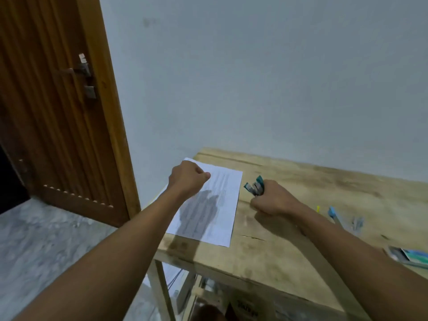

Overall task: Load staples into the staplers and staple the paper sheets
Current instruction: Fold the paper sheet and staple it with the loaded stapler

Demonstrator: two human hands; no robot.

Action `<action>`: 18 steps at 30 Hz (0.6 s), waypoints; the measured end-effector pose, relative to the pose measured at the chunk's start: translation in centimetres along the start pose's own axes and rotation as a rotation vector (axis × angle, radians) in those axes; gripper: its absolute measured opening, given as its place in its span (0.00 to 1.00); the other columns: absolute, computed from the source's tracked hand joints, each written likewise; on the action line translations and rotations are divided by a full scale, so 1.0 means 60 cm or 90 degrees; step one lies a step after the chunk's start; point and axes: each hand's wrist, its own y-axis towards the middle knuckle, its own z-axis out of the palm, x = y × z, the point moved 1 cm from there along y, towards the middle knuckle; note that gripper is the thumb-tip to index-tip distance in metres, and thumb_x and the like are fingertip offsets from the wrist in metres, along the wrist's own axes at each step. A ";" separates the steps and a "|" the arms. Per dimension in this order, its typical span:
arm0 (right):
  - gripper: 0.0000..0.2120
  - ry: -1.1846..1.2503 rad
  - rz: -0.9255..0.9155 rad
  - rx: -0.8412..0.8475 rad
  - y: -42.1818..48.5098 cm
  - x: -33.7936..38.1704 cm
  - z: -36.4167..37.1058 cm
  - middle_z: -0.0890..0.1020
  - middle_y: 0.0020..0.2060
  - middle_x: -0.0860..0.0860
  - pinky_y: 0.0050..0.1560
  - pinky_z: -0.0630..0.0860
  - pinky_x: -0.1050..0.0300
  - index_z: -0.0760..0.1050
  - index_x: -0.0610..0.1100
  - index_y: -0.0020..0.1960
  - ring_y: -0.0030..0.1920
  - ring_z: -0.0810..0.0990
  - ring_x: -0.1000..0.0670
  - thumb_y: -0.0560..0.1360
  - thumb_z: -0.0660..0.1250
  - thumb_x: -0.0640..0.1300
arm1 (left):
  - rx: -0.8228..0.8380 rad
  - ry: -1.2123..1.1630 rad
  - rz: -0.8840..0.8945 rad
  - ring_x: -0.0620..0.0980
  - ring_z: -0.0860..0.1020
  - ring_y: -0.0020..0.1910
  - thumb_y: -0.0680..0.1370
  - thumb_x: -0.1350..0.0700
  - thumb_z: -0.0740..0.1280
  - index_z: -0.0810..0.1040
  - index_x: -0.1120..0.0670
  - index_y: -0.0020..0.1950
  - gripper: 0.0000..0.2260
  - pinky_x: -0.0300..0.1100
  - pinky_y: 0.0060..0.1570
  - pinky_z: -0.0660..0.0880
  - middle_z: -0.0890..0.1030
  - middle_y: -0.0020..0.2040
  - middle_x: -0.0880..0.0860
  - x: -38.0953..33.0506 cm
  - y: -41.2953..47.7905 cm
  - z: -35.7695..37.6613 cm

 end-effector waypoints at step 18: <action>0.08 0.159 0.109 -0.013 0.118 0.026 0.055 0.79 0.24 0.45 0.25 0.72 0.60 0.76 0.36 0.38 0.22 0.74 0.48 0.68 0.72 0.40 | 0.027 -0.190 -0.227 0.55 0.83 0.41 0.71 0.57 0.76 0.82 0.60 0.47 0.09 0.48 0.42 0.81 0.84 0.44 0.57 0.112 0.082 -0.046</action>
